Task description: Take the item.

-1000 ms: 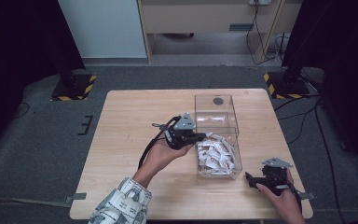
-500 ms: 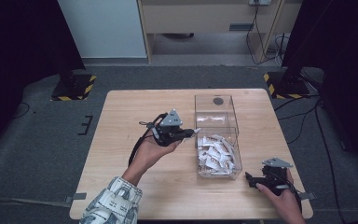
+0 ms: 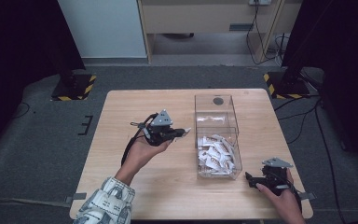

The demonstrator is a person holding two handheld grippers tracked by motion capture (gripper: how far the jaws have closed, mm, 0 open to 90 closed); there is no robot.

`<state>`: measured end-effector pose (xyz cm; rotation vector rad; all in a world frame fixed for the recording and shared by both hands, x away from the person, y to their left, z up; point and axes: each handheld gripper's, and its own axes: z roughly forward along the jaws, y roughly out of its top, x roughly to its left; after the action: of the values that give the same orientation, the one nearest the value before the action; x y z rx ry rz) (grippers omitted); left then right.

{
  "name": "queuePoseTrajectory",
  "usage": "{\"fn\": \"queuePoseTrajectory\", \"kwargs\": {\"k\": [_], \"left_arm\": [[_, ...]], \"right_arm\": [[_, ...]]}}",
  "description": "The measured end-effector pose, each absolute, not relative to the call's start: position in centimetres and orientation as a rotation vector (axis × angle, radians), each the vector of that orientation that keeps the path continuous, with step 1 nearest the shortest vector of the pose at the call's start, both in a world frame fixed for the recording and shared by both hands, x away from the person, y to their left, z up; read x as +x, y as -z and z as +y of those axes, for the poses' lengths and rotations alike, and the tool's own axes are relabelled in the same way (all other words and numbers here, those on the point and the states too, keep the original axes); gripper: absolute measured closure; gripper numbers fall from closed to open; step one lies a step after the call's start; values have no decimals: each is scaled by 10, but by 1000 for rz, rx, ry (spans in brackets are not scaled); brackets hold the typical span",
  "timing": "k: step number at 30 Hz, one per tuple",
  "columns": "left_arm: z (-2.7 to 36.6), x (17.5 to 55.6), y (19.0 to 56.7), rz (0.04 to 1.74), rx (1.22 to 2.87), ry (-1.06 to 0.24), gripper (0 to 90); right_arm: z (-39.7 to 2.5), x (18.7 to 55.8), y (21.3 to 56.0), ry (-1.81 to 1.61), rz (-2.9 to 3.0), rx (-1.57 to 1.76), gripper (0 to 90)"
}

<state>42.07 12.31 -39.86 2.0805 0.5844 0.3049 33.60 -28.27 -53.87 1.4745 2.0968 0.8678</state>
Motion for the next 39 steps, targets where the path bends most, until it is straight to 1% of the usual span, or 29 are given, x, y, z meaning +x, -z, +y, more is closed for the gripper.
{"fn": "queuePoseTrajectory", "kwargs": {"k": [39], "left_arm": [[147, 427, 423, 628, 2126, -324, 900]], "right_arm": [[-283, 336, 539, -869, 2095, 1474, 8]]}}
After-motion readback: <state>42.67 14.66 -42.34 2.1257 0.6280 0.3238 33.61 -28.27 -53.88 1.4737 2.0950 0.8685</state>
